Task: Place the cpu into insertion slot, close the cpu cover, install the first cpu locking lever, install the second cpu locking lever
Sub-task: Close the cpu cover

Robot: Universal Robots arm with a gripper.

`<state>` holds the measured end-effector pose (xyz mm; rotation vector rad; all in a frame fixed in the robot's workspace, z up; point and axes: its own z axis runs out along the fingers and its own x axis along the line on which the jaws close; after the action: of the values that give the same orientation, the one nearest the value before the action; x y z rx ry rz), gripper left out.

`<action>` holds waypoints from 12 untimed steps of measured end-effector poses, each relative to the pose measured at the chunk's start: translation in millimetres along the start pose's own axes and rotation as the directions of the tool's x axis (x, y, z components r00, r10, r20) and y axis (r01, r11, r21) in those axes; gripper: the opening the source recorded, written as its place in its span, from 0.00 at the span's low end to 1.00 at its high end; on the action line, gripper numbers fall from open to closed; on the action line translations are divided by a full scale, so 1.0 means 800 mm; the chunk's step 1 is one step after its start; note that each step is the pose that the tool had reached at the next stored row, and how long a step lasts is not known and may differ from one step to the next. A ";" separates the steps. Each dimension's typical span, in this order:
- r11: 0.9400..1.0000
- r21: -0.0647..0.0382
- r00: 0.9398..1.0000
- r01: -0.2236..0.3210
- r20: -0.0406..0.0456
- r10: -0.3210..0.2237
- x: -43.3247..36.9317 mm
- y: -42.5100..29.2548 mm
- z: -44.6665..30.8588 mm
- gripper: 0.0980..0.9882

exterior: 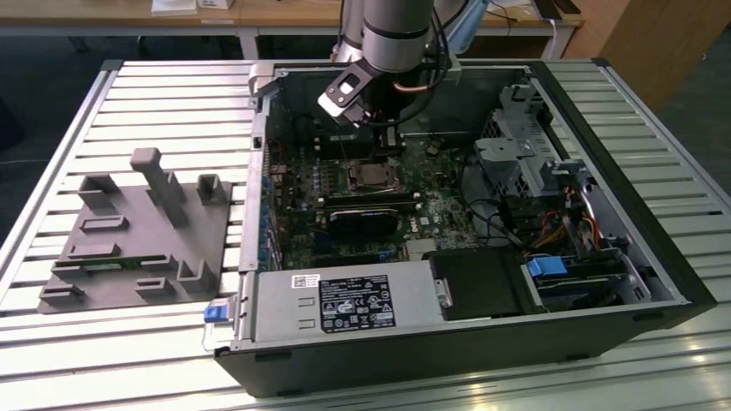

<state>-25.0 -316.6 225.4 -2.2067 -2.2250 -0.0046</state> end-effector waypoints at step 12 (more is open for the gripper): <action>1.000 0.000 1.000 0.000 0.000 0.000 -0.002 -0.0109 0.0037 0.01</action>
<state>-33.8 -318.3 222.4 -2.2067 -2.2250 -0.0045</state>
